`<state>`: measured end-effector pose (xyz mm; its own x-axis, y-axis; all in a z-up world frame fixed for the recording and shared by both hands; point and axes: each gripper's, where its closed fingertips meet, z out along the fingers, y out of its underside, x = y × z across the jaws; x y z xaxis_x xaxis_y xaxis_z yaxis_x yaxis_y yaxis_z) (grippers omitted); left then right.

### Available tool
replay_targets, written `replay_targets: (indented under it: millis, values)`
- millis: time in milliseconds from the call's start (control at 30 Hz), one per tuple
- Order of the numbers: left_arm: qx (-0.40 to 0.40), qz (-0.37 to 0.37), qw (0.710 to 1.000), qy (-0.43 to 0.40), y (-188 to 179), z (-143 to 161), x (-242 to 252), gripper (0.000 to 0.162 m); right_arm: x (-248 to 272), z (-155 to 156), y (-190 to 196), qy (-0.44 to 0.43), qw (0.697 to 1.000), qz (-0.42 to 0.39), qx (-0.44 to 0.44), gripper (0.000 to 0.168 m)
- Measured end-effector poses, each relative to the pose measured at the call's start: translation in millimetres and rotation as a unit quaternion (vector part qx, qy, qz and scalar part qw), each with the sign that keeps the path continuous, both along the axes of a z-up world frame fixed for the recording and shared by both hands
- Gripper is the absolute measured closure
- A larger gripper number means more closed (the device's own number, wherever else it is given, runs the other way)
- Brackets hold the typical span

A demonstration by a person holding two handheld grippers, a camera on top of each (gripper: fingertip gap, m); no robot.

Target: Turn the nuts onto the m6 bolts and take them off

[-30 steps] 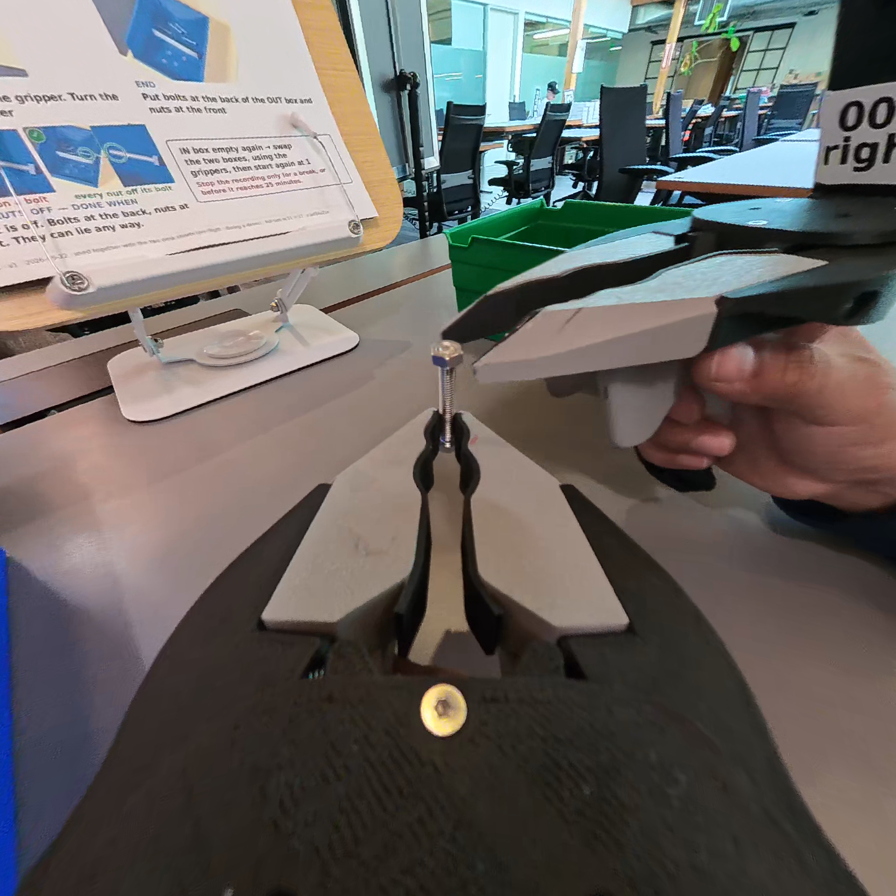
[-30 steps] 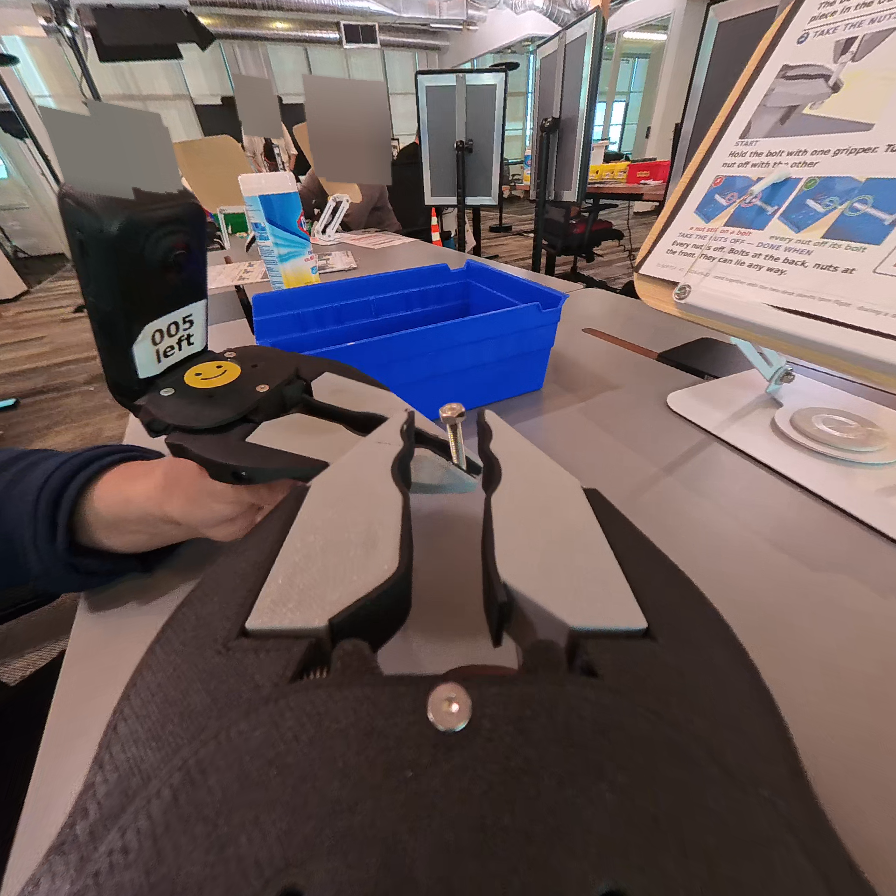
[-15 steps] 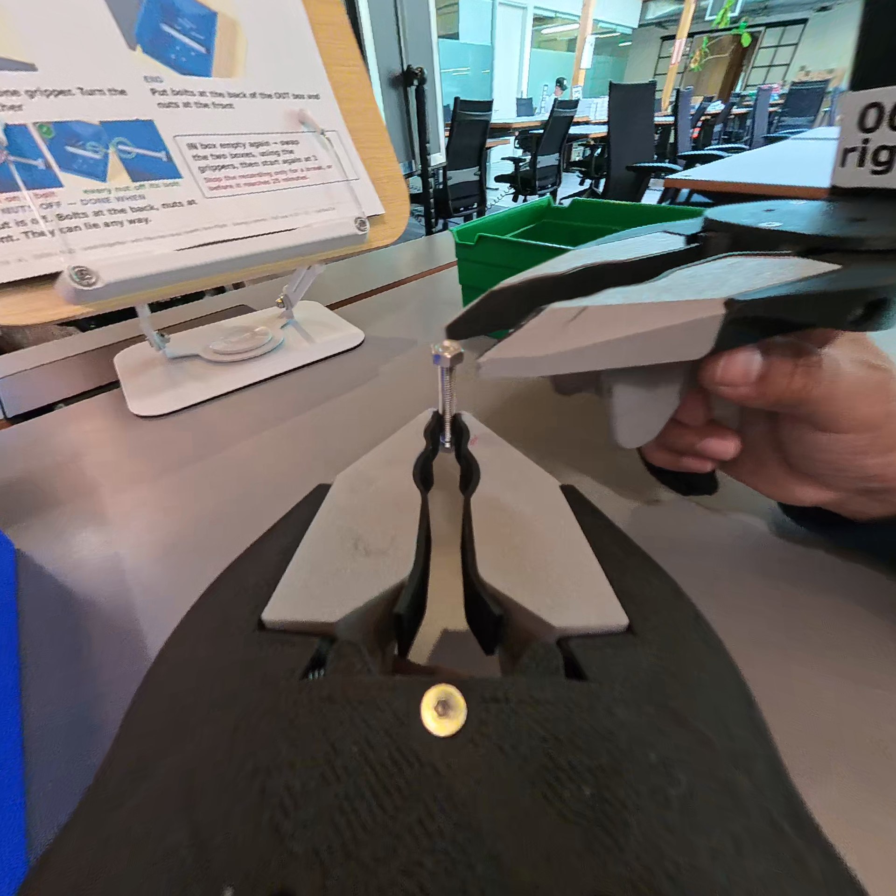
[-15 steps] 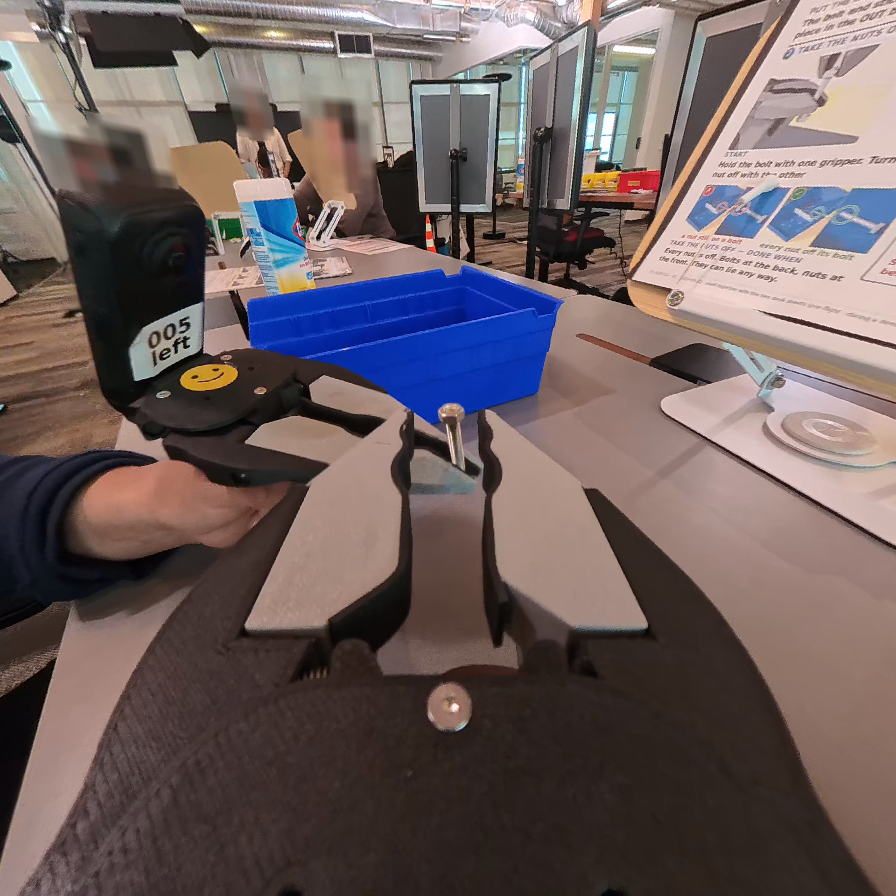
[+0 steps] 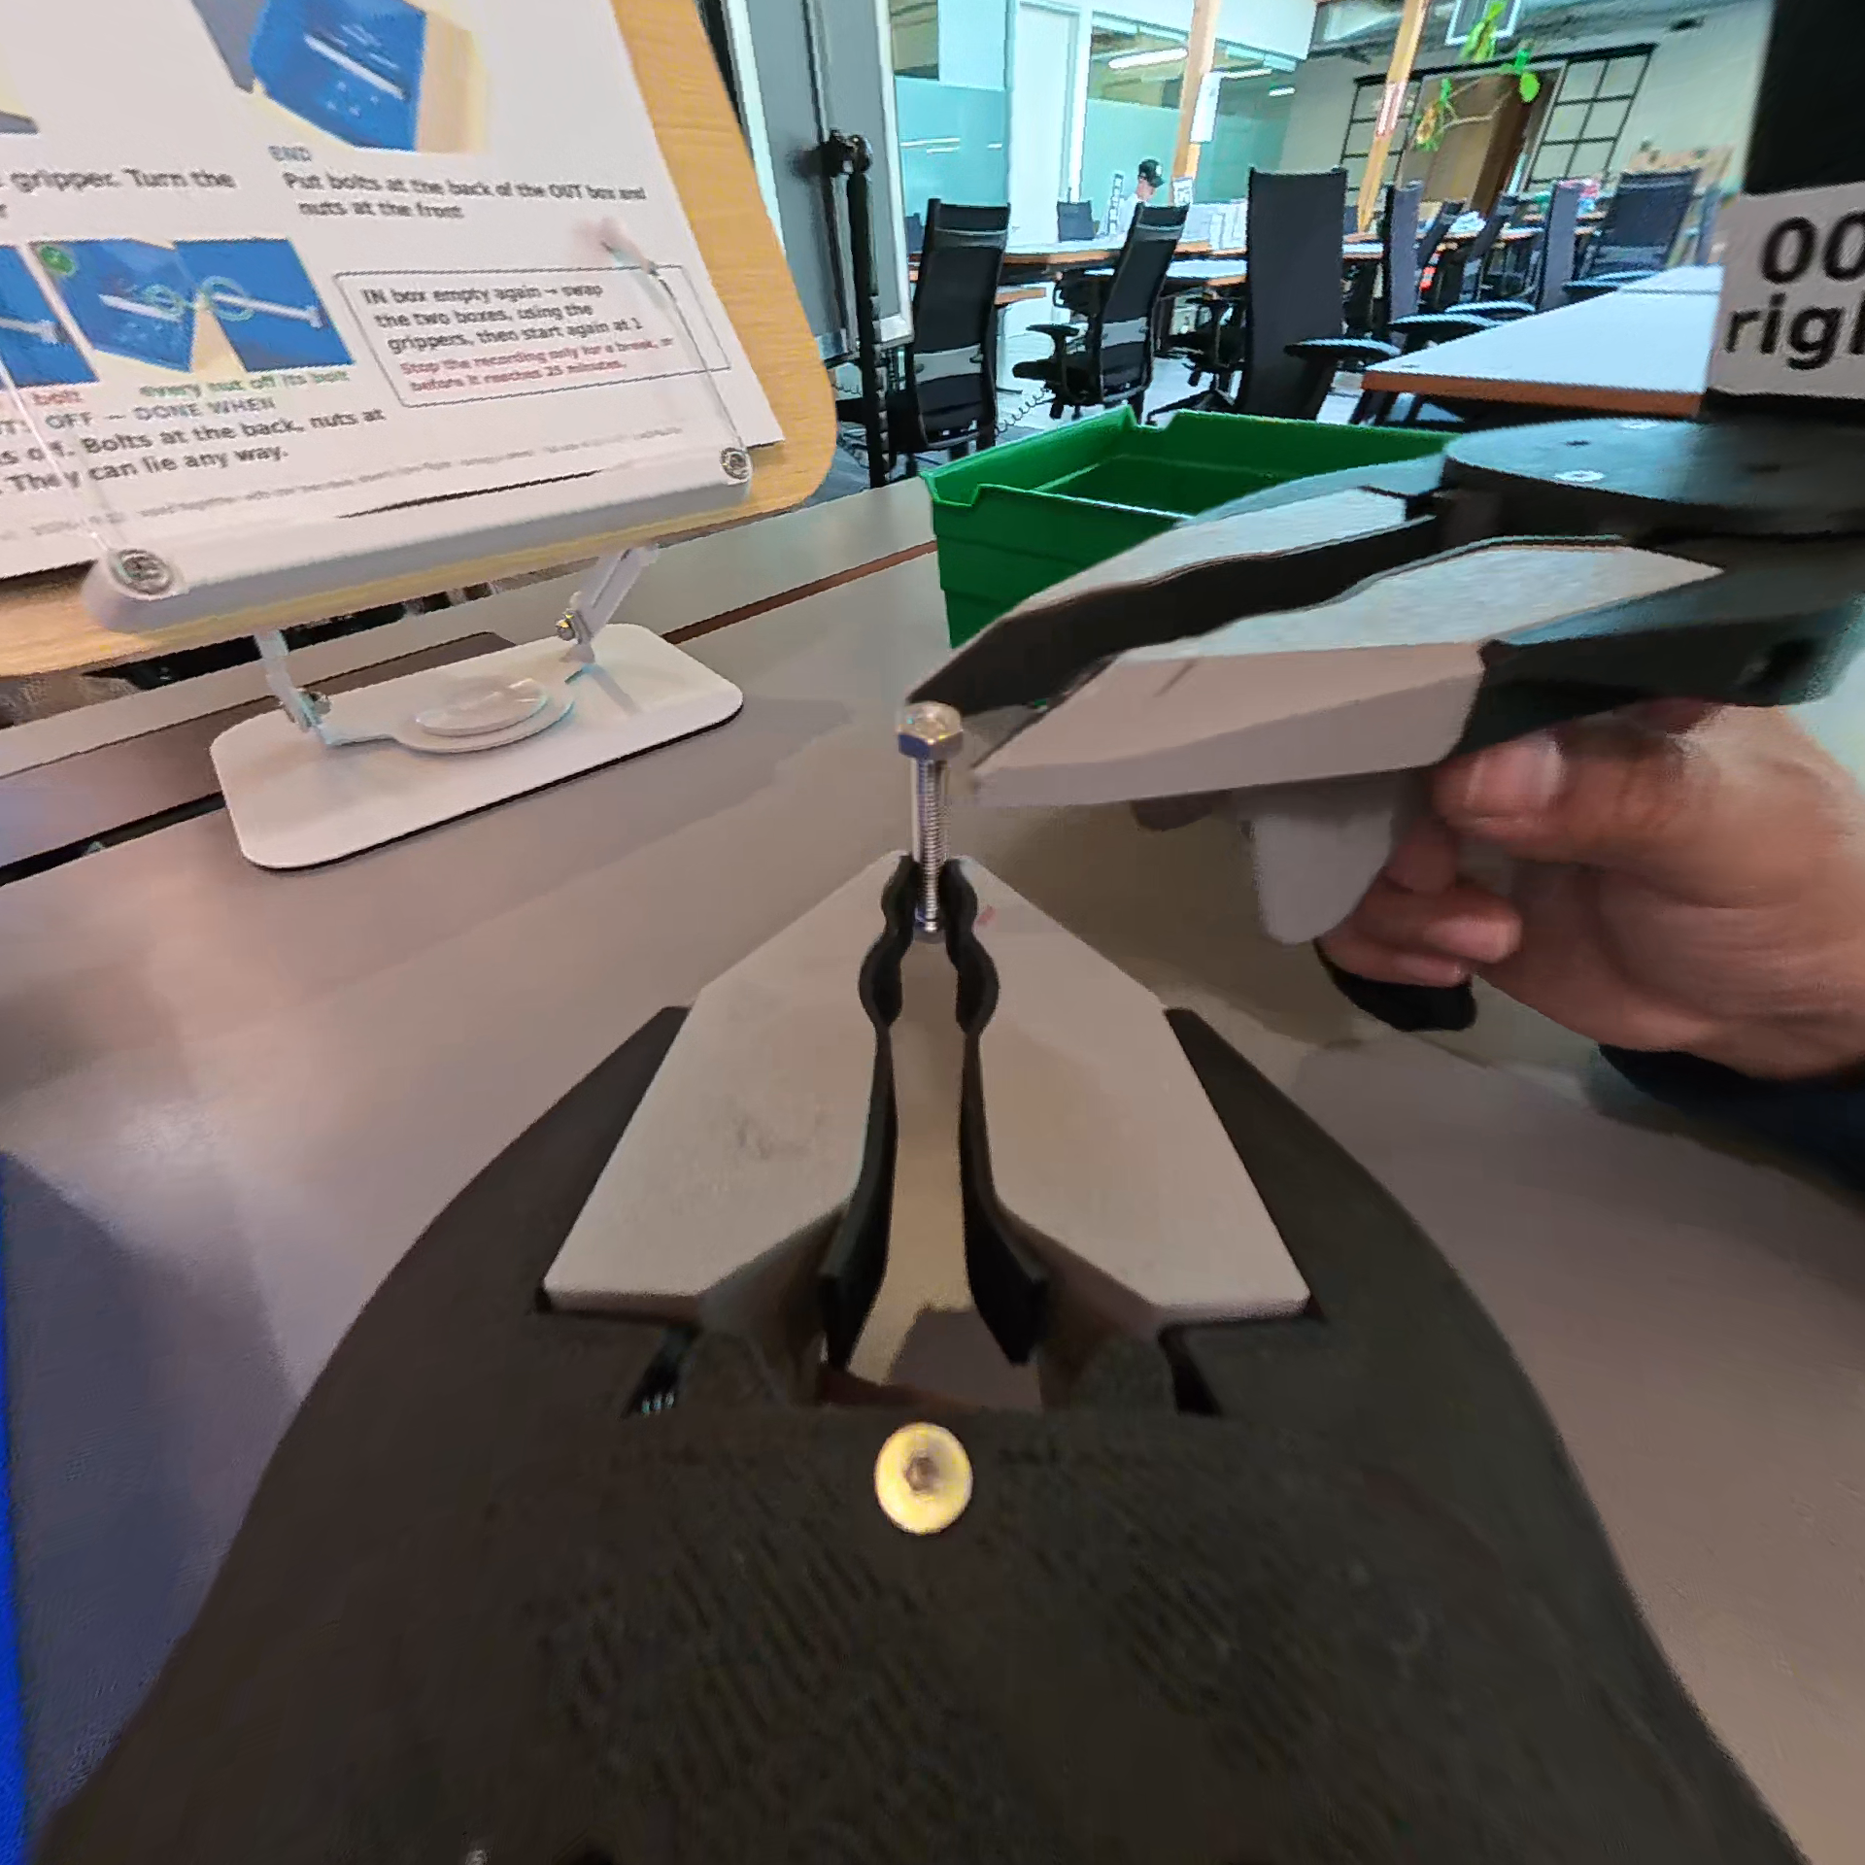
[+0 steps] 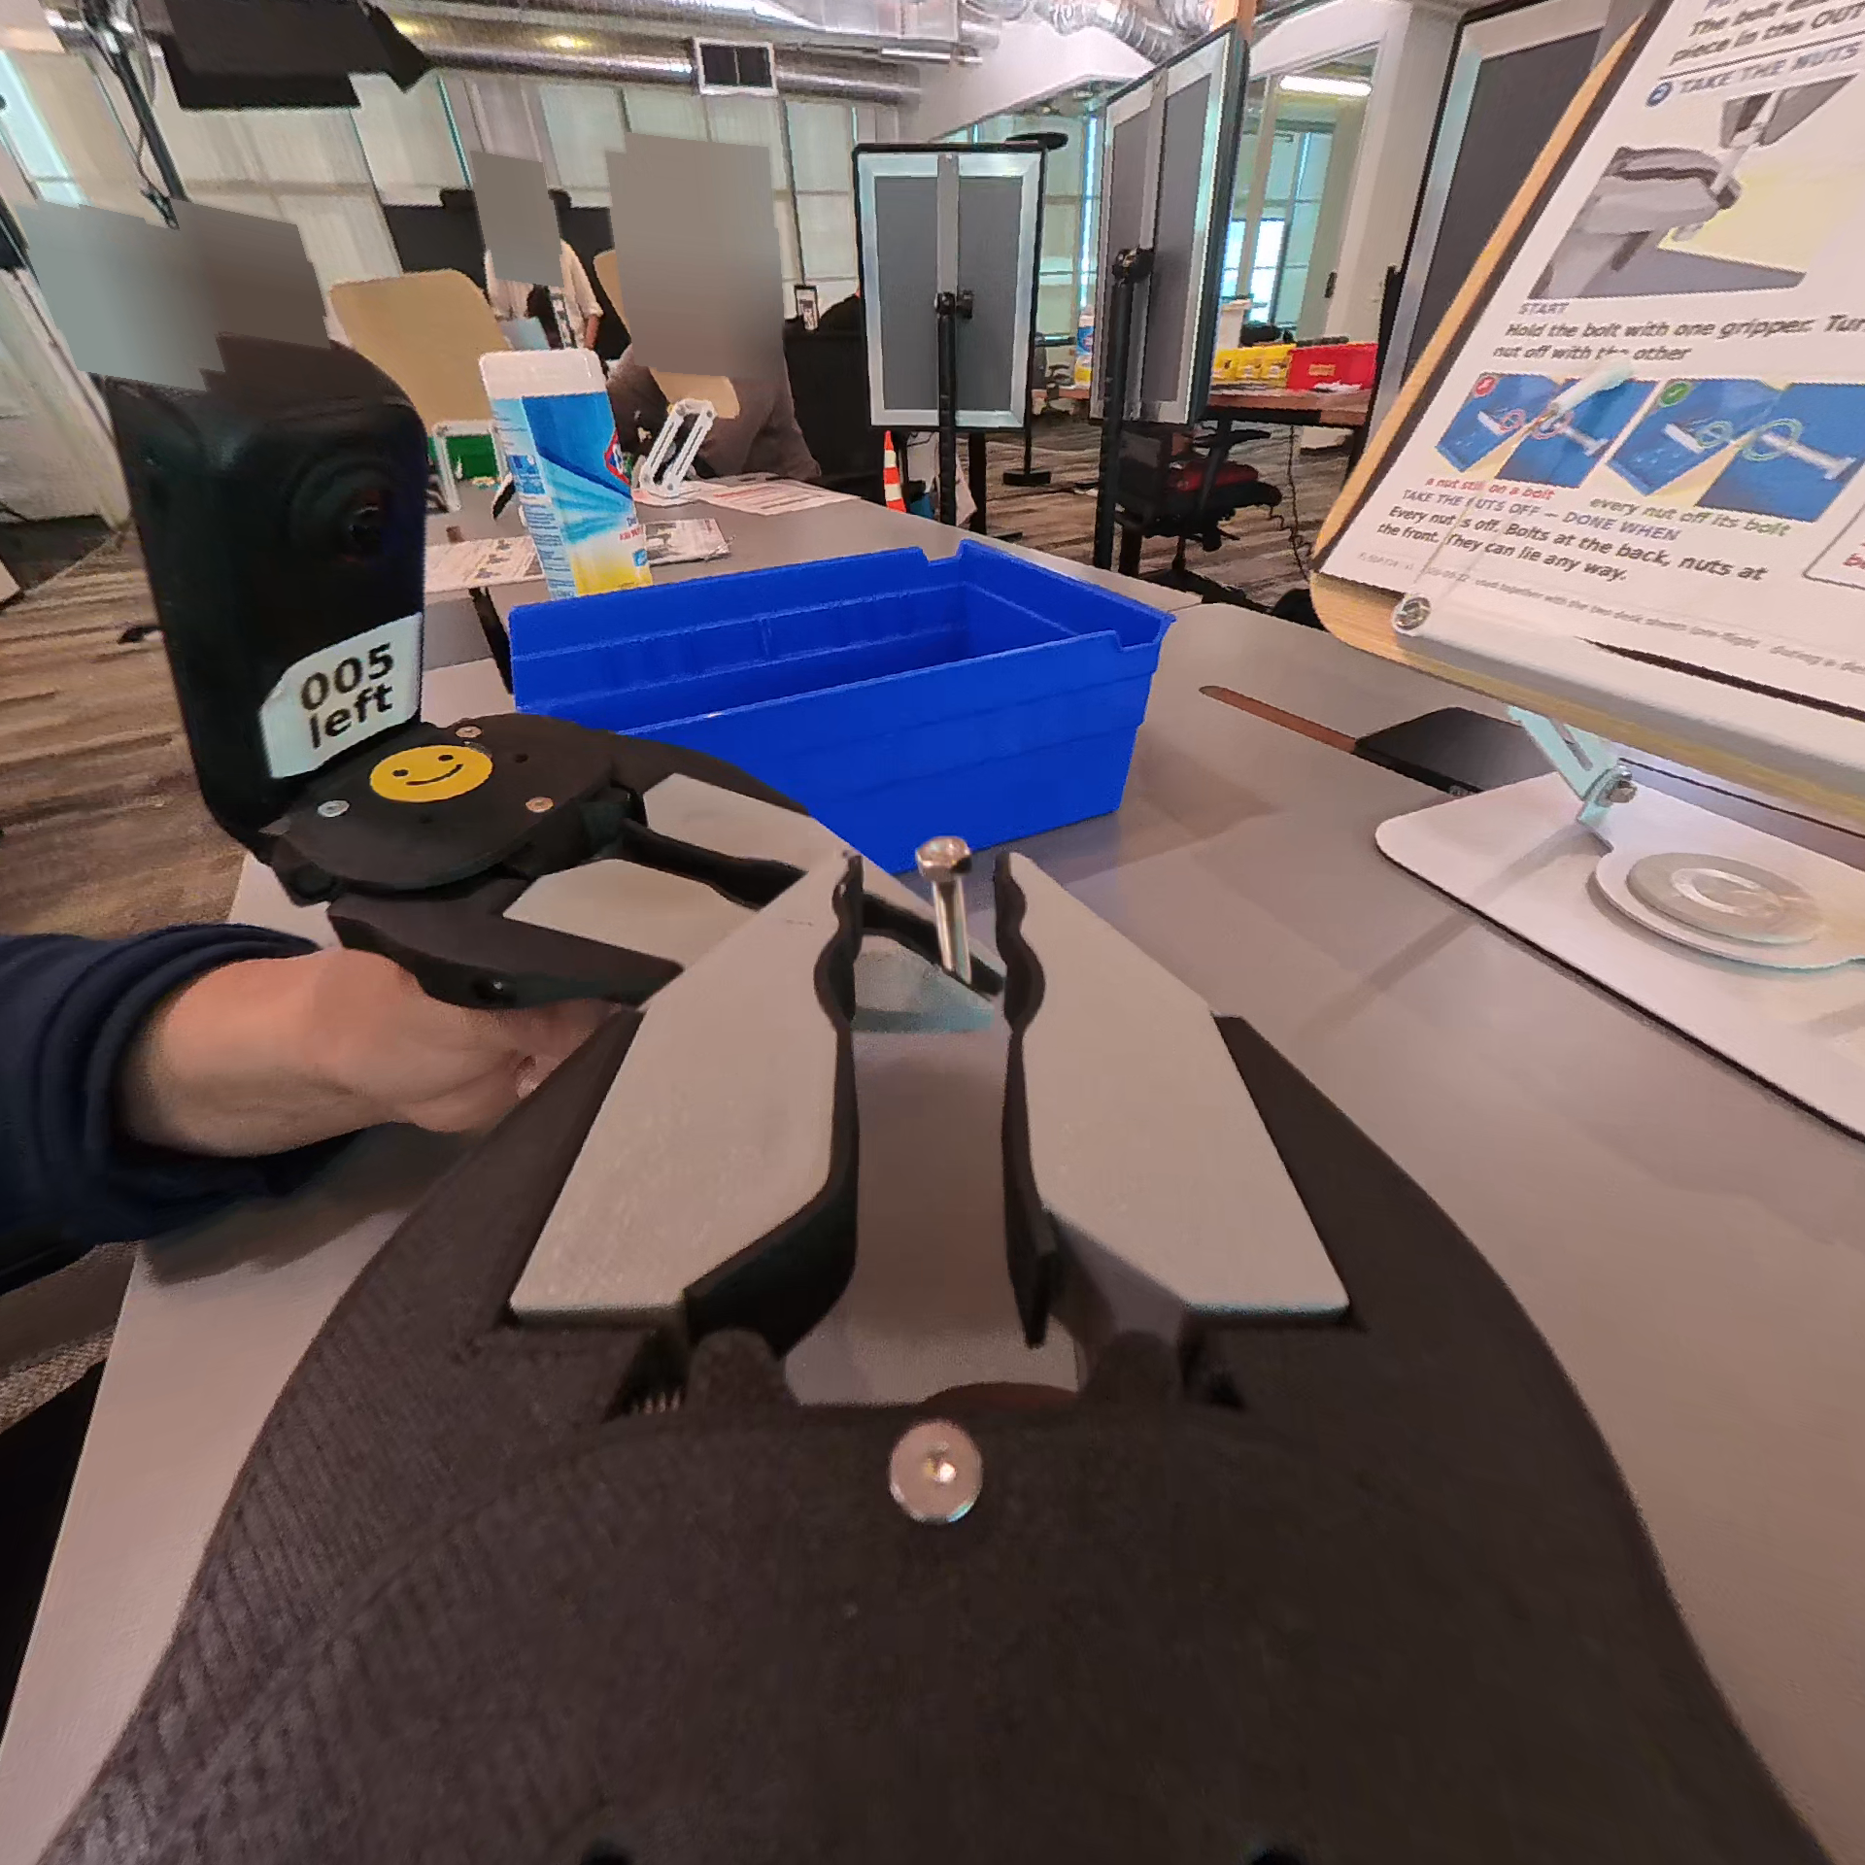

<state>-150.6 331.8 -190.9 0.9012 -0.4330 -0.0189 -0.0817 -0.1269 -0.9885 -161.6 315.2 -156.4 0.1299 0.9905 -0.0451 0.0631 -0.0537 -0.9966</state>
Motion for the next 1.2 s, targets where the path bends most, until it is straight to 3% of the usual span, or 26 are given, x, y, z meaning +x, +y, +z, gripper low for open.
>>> replay_targets:
  millis: [367, 533, 733, 933, 1033, 1100, 1200]
  values:
    - [0.000, -0.020, 1.000, 0.020, -4, -3, 14, 0.159, -10, -8, -5, -0.015, 1.000, 0.008, 0.000, 0.151]
    - [0.015, -0.032, 0.999, 0.041, -8, 0, 23, 0.159, -12, -10, -7, -0.024, 1.000, 0.017, 0.002, 0.167]
    - [-0.025, -0.094, 0.995, -0.013, -14, -5, 33, 0.159, -7, -11, -4, -0.041, 0.999, 0.007, 0.028, 0.167]
    - [-0.103, -0.184, 0.971, -0.110, -29, -6, 39, 0.159, -6, -11, -11, -0.044, 0.998, 0.029, 0.033, 0.167]
    - [-0.073, -0.138, 0.986, -0.059, -22, -9, 30, 0.159, -5, -12, -9, -0.038, 0.999, 0.036, -0.004, 0.159]
    - [-0.058, -0.109, 0.991, -0.048, -17, -7, 24, 0.159, -3, -10, -3, -0.028, 0.999, 0.023, -0.021, 0.141]
    - [-0.040, -0.068, 0.996, -0.044, -10, -2, 10, 0.159, 1, -8, -2, -0.022, 0.999, 0.016, -0.017, 0.139]
